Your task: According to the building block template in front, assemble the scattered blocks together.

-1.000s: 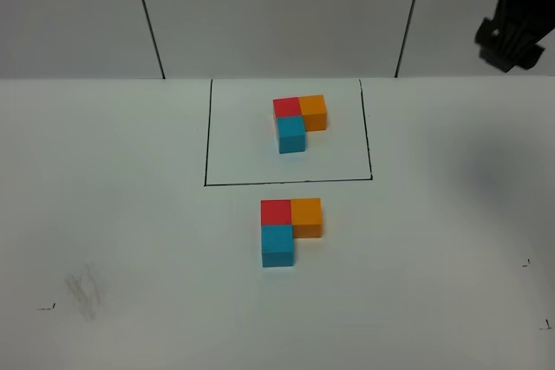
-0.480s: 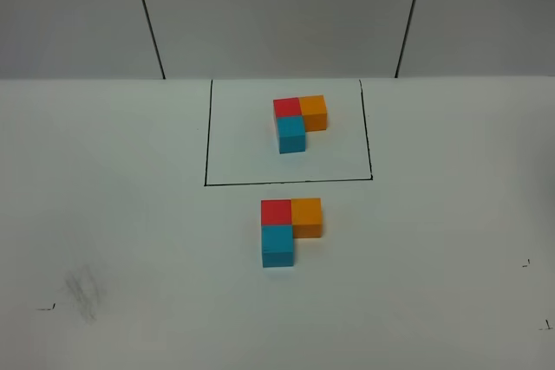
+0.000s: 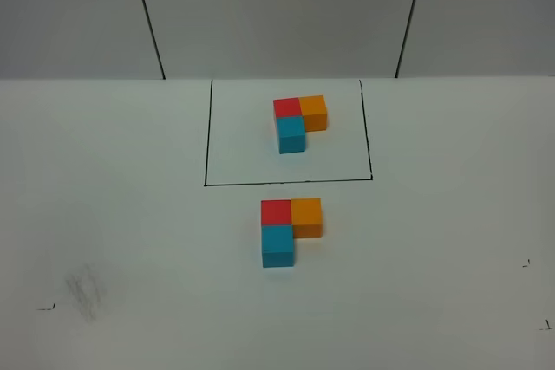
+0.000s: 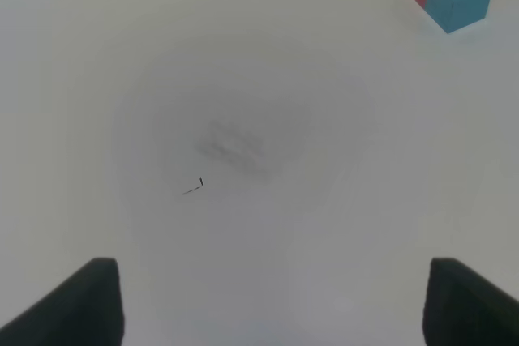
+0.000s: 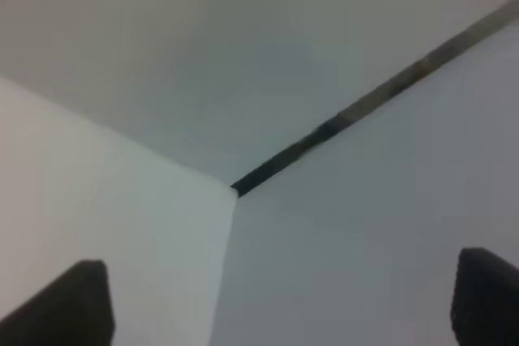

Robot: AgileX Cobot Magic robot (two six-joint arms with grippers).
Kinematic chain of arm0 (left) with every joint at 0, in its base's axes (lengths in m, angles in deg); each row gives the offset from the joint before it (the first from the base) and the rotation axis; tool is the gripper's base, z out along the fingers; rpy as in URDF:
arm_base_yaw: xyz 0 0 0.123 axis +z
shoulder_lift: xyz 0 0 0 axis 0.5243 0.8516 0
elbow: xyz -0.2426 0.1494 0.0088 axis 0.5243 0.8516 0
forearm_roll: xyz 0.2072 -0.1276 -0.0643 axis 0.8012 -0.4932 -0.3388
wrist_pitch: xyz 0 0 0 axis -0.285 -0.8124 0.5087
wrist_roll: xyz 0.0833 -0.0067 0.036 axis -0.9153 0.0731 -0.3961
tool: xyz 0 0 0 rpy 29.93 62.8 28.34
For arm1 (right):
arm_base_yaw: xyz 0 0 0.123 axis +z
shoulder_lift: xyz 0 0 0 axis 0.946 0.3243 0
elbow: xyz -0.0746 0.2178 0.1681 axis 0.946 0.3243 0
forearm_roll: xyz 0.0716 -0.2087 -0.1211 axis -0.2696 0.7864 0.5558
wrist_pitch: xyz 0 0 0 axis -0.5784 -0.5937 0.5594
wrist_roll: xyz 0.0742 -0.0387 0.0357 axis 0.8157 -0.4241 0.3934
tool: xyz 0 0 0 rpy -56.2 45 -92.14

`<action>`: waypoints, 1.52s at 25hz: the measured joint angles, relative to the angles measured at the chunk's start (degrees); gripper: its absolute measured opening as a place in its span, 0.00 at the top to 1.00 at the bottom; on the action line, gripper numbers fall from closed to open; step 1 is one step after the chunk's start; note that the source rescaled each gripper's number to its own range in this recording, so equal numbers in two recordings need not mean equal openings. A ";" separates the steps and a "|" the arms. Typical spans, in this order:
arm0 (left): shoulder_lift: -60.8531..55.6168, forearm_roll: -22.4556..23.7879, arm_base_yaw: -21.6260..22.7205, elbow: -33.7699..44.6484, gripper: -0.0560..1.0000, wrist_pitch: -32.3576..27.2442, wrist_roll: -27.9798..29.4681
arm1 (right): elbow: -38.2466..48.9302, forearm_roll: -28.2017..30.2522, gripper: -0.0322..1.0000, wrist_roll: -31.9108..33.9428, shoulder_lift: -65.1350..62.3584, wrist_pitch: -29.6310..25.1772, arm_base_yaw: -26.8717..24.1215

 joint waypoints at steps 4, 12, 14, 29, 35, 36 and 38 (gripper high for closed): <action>0.00 0.00 0.00 0.00 0.14 0.00 0.00 | -0.05 5.07 0.23 3.74 -7.41 0.00 -0.04; 0.00 0.00 0.00 0.00 0.14 0.00 0.00 | 0.53 3.42 0.23 8.74 -23.00 0.00 -0.04; 0.00 0.00 0.00 0.00 0.14 0.00 0.00 | 2.52 1.04 0.23 8.74 -27.16 0.00 -0.04; 0.00 0.00 0.00 0.00 0.14 0.00 0.00 | 33.52 -25.92 0.23 10.25 -51.20 -0.11 -0.04; 0.00 0.00 0.00 0.00 0.14 0.00 0.00 | 45.84 -27.38 0.23 13.44 -58.15 -0.31 -0.04; 0.00 0.00 0.00 0.00 0.14 0.00 0.00 | 48.04 -27.26 0.23 13.63 -59.30 -0.31 -0.04; 0.00 0.00 0.00 0.00 0.14 0.00 0.00 | 51.97 -27.18 0.23 13.95 -61.19 -0.45 -0.04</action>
